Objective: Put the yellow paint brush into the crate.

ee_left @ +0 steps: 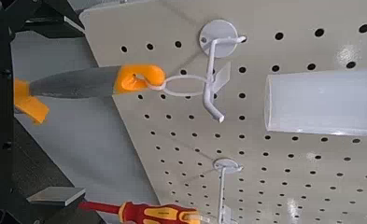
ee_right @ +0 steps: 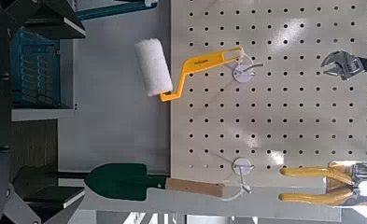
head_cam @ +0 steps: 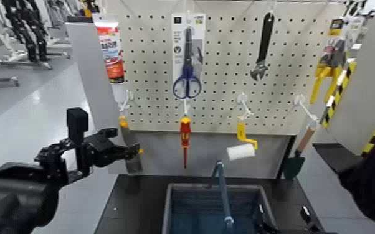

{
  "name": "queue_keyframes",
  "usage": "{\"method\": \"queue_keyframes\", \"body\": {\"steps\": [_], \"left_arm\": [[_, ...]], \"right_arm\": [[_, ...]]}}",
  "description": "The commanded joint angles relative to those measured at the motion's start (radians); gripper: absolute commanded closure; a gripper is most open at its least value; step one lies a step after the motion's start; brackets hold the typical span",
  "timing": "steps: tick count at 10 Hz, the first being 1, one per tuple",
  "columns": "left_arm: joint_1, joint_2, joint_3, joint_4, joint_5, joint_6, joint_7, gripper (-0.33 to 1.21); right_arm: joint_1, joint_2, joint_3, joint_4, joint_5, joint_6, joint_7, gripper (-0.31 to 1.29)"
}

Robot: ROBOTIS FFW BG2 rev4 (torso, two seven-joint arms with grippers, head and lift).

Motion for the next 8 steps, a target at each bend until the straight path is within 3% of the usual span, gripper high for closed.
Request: {"method": "queue_keyframes", "body": {"steps": [1, 4, 8], "left_arm": [[-0.043, 0.016, -0.020, 0.049, -0.003, 0.015, -0.031, 0.11], [-0.099, 0.023, -0.054, 0.104, 0.009, 0.018, -0.095, 0.11], [-0.114, 0.028, -0.066, 0.107, 0.003, 0.029, -0.108, 0.15]], "right_arm": [[-0.001, -0.001, 0.001, 0.005, -0.003, -0.005, 0.000, 0.12], [-0.008, -0.003, 0.002, 0.014, -0.006, -0.016, 0.000, 0.12], [-0.014, -0.009, 0.005, 0.020, -0.011, -0.021, 0.000, 0.12]]}}
